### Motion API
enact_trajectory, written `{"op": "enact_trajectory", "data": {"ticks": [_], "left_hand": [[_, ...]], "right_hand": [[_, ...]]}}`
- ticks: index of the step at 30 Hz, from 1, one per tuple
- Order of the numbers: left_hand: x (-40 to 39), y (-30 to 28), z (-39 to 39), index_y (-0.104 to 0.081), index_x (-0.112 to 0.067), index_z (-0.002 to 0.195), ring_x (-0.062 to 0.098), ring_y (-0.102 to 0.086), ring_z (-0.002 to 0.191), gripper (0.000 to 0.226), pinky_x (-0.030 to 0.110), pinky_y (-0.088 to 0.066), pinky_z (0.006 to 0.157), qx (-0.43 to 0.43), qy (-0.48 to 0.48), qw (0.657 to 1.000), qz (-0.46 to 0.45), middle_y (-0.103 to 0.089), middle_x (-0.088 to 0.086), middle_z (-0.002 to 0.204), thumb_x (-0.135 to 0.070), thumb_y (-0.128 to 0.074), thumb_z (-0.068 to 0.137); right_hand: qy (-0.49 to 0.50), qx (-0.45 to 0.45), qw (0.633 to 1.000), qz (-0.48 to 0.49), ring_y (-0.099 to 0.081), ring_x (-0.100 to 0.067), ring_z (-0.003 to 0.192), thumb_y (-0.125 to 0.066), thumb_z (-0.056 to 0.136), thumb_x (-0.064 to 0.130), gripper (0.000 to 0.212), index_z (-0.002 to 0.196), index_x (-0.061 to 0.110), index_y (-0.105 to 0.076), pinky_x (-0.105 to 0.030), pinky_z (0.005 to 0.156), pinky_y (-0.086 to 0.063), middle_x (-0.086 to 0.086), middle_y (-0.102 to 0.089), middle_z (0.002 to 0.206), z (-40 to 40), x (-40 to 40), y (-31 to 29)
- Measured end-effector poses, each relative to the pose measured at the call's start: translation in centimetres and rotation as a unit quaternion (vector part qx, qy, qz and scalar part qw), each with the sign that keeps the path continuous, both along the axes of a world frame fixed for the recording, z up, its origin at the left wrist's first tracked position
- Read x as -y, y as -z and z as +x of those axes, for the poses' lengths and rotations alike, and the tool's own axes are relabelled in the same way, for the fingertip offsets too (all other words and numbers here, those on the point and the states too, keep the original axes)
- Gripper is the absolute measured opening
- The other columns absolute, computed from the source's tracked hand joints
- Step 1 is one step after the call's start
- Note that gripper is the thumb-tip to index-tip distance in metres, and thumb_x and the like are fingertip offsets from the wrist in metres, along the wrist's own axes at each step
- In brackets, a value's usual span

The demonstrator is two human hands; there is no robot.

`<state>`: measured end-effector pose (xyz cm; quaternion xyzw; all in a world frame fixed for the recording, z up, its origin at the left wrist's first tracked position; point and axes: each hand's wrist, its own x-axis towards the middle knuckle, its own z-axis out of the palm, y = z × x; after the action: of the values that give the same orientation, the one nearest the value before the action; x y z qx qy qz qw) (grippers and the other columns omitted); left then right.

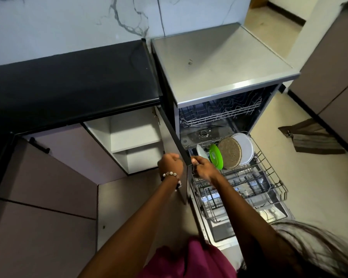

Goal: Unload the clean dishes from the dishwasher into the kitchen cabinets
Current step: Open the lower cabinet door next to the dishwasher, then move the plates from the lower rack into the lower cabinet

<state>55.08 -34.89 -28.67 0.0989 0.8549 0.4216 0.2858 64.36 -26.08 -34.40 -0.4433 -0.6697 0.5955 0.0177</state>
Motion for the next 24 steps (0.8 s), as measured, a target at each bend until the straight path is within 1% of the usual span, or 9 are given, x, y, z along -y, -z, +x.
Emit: {"op": "enact_trajectory", "data": {"ticks": [2,4,6,8,10,13,16,20,24], "left_hand": [[-0.6,-1.4,0.6,-0.073,-0.012,0.092,0.034,-0.066,0.091,0.025,0.036,-0.055,0.082,-0.073,-0.075,0.994,0.032,-0.072,0.015,0.097,-0.004,-0.050,0.084],[-1.9,-1.5,1.3,-0.072,-0.013,0.091,0.031,-0.067,0.084,0.029,0.037,-0.057,0.077,-0.111,-0.043,0.987,0.112,-0.073,0.013,0.090,-0.001,-0.047,0.084],[-3.5,-1.1,2.4,-0.070,-0.016,0.088,0.026,-0.068,0.075,0.030,0.040,-0.058,0.073,-0.108,0.019,0.976,0.189,-0.072,0.007,0.080,-0.001,-0.046,0.082],[-5.5,-0.5,3.7,-0.069,-0.019,0.087,0.025,-0.068,0.072,0.029,0.042,-0.059,0.071,-0.097,0.075,0.971,0.206,-0.070,0.005,0.076,-0.005,-0.045,0.080],[-7.3,0.1,5.3,-0.070,-0.017,0.087,0.029,-0.069,0.074,0.028,0.044,-0.059,0.072,-0.088,0.118,0.968,0.205,-0.072,0.009,0.080,-0.007,-0.046,0.077],[-10.6,1.9,7.2,-0.071,-0.012,0.089,0.032,-0.070,0.076,0.028,0.046,-0.058,0.074,-0.054,0.175,0.968,0.173,-0.073,0.014,0.084,-0.003,-0.047,0.077],[-14.6,5.3,8.0,-0.071,-0.006,0.087,0.036,-0.069,0.078,0.024,0.050,-0.058,0.073,-0.023,0.186,0.976,0.110,-0.072,0.020,0.084,-0.002,-0.049,0.076],[-20.0,12.1,8.7,-0.072,-0.012,0.080,0.039,-0.069,0.081,0.016,0.052,-0.057,0.074,0.018,0.170,0.985,-0.011,-0.073,0.019,0.085,-0.020,-0.061,0.071],[-26.4,16.2,11.0,-0.075,-0.007,0.086,0.039,-0.067,0.085,0.016,0.045,-0.056,0.079,-0.006,0.217,0.971,-0.100,-0.073,0.021,0.088,-0.015,-0.061,0.083]], "right_hand": [[0.022,-0.006,1.000,-0.005,-0.059,-0.018,0.077,-0.044,0.098,0.037,0.023,0.108,0.026,-0.060,-0.040,0.074,-0.055,0.000,-0.063,0.087,0.7,0.3,-1.7],[0.058,-0.018,0.998,-0.014,-0.056,-0.017,0.070,-0.045,0.099,0.032,0.021,0.104,0.019,-0.061,-0.032,0.059,-0.050,0.000,-0.060,0.079,2.1,0.4,-2.6],[0.098,-0.038,0.994,-0.021,-0.055,-0.020,0.068,-0.045,0.100,0.025,0.023,0.105,0.008,-0.060,-0.028,0.053,-0.044,-0.006,-0.063,0.084,3.9,0.1,-2.5],[0.143,-0.040,0.989,-0.024,-0.054,-0.019,0.061,-0.045,0.100,0.021,0.021,0.104,0.006,-0.059,-0.025,0.051,-0.040,-0.009,-0.065,0.085,6.2,-0.7,-2.2],[0.179,-0.035,0.983,-0.014,-0.055,-0.019,0.057,-0.046,0.099,0.016,0.018,0.099,0.005,-0.060,-0.026,0.052,-0.041,-0.009,-0.068,0.080,8.6,-1.8,-1.6],[0.224,-0.020,0.975,-0.001,-0.058,-0.021,0.057,-0.046,0.098,0.012,0.019,0.090,0.006,-0.062,-0.023,0.048,-0.045,-0.011,-0.068,0.076,12.0,-4.5,-0.9],[0.246,-0.001,0.969,-0.005,-0.057,-0.018,0.056,-0.044,0.098,0.009,0.025,0.079,0.011,-0.060,-0.021,0.047,-0.044,-0.010,-0.066,0.074,14.9,-8.2,0.1],[0.265,0.028,0.963,-0.025,-0.059,-0.016,0.056,-0.045,0.097,0.008,0.023,0.086,0.001,-0.064,-0.027,0.052,-0.046,-0.009,-0.068,0.071,18.4,-14.7,3.8],[0.270,0.048,0.960,-0.057,-0.060,-0.018,0.058,-0.046,0.094,0.004,0.023,0.082,0.006,-0.065,-0.027,0.056,-0.047,-0.012,-0.069,0.073,21.2,-22.7,8.9]]}}
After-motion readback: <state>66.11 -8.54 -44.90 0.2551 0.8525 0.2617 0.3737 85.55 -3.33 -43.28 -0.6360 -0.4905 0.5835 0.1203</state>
